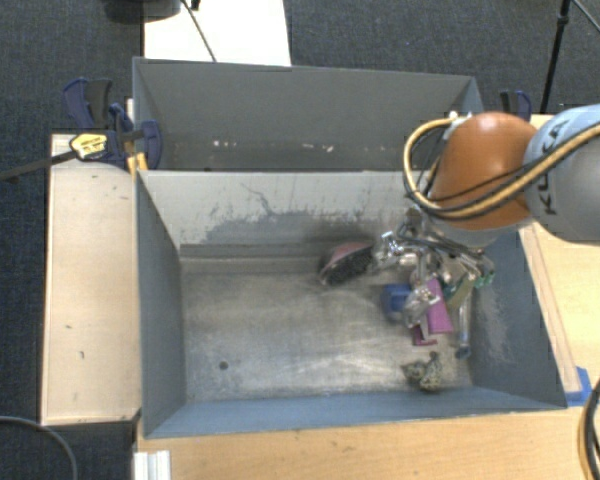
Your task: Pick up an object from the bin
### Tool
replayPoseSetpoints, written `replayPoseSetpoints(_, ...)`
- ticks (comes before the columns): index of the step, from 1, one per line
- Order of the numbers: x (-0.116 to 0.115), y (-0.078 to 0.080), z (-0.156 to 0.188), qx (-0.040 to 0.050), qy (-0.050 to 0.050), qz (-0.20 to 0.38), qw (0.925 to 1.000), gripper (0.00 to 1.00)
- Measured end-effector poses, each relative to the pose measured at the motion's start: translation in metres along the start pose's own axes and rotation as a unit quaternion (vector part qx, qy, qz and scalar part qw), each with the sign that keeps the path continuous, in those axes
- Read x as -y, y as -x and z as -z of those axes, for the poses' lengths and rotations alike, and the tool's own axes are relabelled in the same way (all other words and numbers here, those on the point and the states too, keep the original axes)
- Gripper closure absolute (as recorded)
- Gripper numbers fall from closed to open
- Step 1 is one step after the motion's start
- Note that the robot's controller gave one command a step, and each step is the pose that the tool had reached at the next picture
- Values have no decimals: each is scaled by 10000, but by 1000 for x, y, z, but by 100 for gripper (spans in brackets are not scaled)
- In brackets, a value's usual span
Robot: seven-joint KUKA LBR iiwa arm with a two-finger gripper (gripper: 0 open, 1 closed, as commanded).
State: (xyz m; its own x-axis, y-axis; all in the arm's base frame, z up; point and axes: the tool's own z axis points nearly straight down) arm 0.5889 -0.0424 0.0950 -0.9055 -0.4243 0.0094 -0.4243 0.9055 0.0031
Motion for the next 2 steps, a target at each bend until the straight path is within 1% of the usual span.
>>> replayPoseSetpoints(1,0,3,3,49,-11,1,10000,100)
replayPoseSetpoints(2,-9,-21,33,42,-16,723,9974,100)
